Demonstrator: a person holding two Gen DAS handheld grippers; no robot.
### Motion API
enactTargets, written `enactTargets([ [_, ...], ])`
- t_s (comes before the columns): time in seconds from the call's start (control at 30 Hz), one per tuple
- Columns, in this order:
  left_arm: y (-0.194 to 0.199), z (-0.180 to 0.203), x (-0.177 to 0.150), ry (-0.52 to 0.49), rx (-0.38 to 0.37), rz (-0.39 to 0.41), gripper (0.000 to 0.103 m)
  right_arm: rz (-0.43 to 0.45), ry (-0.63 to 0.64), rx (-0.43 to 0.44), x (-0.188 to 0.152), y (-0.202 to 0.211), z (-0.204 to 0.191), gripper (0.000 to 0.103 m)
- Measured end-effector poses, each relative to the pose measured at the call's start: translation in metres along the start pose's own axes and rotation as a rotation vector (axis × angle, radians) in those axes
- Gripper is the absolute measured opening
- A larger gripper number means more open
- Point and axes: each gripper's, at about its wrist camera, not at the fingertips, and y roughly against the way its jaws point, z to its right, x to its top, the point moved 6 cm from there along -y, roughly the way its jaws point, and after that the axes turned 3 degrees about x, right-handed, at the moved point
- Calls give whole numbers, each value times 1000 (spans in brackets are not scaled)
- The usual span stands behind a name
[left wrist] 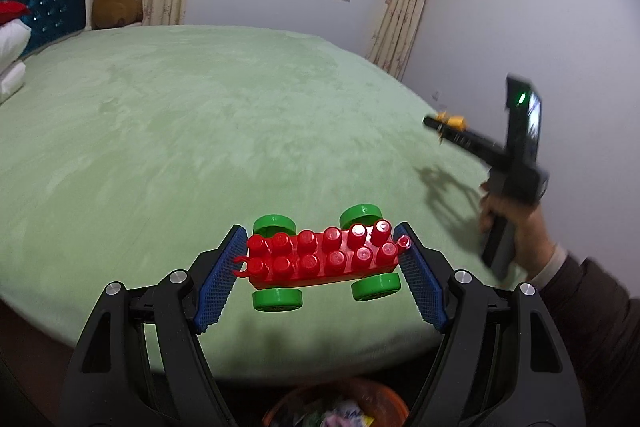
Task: Collect trash
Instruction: 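Carry the red car and yellow toy down over the orange bucket with both tools, then open both tools to drop the car and yellow toy into the bucket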
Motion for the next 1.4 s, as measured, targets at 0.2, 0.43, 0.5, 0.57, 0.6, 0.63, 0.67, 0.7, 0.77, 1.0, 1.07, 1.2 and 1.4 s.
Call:
enactTargets([
  [0.2, 9, 6, -41, -60, 9, -57, 73, -32, 115, 100, -25, 52, -43, 46],
  [0.43, 6, 17, -86, -144, 0, -147, 73, -126, 182, 236, -79, 108, -81, 46],
  [0.5, 6, 18, -98, -159, -2, -167, 73, -165, 196, 258, -97, 119, -87, 46],
  [0.57, 3, 17, -111, -171, -3, -195, 73, -206, 210, 270, -116, 127, -93, 46],
  [0.6, 3, 16, -115, -173, -4, -204, 73, -230, 216, 274, -126, 129, -95, 46],
  [0.63, 1, 15, -122, -175, -7, -219, 73, -253, 215, 285, -136, 131, -97, 46],
  [0.67, 0, 15, -128, -177, -7, -231, 73, -271, 212, 297, -144, 132, -99, 46],
  [0.7, -1, 14, -134, -180, -6, -241, 73, -292, 209, 309, -154, 133, -100, 46],
  [0.77, -3, 13, -144, -188, -8, -263, 73, -331, 209, 325, -172, 134, -105, 46],
  [1.0, -13, 8, -175, -203, -36, -350, 73, -477, 213, 370, -228, 126, -115, 46],
  [1.07, -15, 4, -180, -196, -45, -377, 73, -503, 218, 378, -234, 126, -116, 46],
  [1.2, -19, 4, -194, -217, -55, -447, 73, -566, 227, 399, -247, 122, -119, 46],
  [1.4, -30, 7, -218, -274, -66, -569, 73, -665, 231, 452, -264, 113, -128, 46],
])
